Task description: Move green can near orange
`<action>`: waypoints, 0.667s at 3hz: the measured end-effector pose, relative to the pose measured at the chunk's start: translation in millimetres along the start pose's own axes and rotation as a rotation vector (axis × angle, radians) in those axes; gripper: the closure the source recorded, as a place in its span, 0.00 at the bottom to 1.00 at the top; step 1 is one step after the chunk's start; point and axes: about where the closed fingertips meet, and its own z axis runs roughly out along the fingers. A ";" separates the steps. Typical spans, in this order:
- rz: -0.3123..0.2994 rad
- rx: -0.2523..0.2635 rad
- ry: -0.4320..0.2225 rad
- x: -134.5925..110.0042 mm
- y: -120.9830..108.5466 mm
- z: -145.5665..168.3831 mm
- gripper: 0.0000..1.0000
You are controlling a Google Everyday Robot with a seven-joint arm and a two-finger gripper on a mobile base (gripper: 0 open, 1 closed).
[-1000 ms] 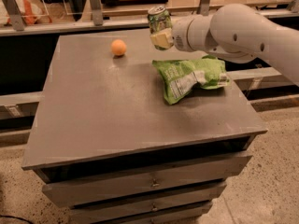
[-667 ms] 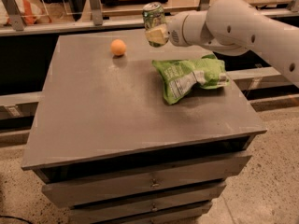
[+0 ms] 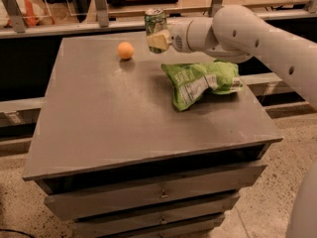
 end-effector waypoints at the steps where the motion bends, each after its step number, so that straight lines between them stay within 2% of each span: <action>1: 0.019 -0.021 -0.047 9.1 1.2 12.7 1.00; 2: 0.016 -0.035 -0.054 16.4 4.4 25.5 1.00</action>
Offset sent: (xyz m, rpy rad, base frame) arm 0.0201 0.0185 -0.0367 0.0535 -0.0234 0.0390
